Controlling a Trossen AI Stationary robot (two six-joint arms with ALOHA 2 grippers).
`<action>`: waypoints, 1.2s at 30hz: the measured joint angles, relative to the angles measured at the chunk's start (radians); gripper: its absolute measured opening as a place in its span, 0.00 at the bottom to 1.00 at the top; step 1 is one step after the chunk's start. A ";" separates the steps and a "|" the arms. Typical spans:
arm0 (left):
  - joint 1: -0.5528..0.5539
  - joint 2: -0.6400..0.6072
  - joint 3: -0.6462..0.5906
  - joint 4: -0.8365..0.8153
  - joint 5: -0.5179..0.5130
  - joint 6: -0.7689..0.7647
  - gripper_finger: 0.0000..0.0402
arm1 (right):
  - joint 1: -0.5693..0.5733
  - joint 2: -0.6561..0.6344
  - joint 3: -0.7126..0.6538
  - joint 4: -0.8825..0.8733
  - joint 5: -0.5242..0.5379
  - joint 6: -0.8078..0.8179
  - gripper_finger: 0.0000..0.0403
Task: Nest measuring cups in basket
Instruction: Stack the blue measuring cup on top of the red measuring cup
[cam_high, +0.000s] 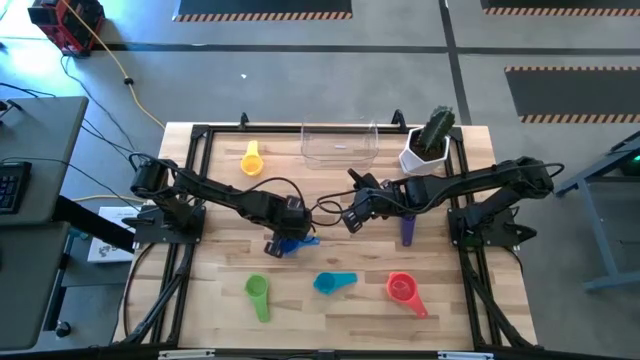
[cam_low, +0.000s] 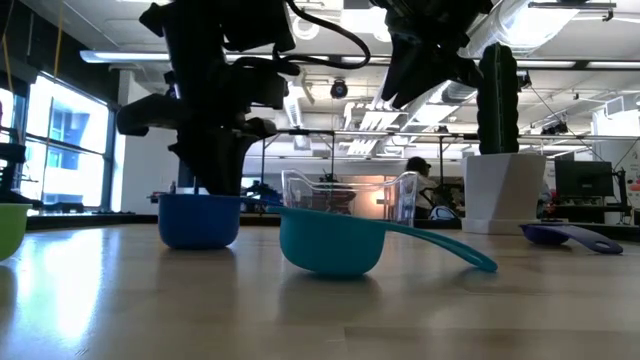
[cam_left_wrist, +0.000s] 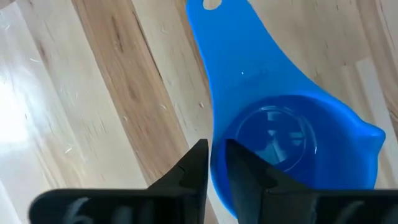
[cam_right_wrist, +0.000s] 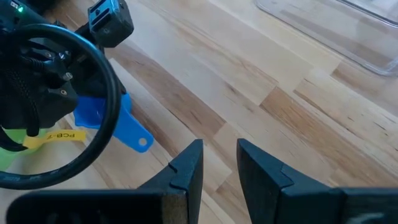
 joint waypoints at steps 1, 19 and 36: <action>0.000 0.000 0.000 0.000 0.000 -0.011 0.13 | 0.000 0.000 0.000 0.000 0.000 0.000 0.22; 0.000 -0.005 0.000 -0.027 0.014 -0.229 0.20 | 0.000 0.000 0.000 0.000 -0.015 -0.001 0.22; 0.069 -0.063 0.001 -0.159 0.015 -0.382 0.20 | 0.000 0.000 0.000 0.003 -0.040 0.001 0.22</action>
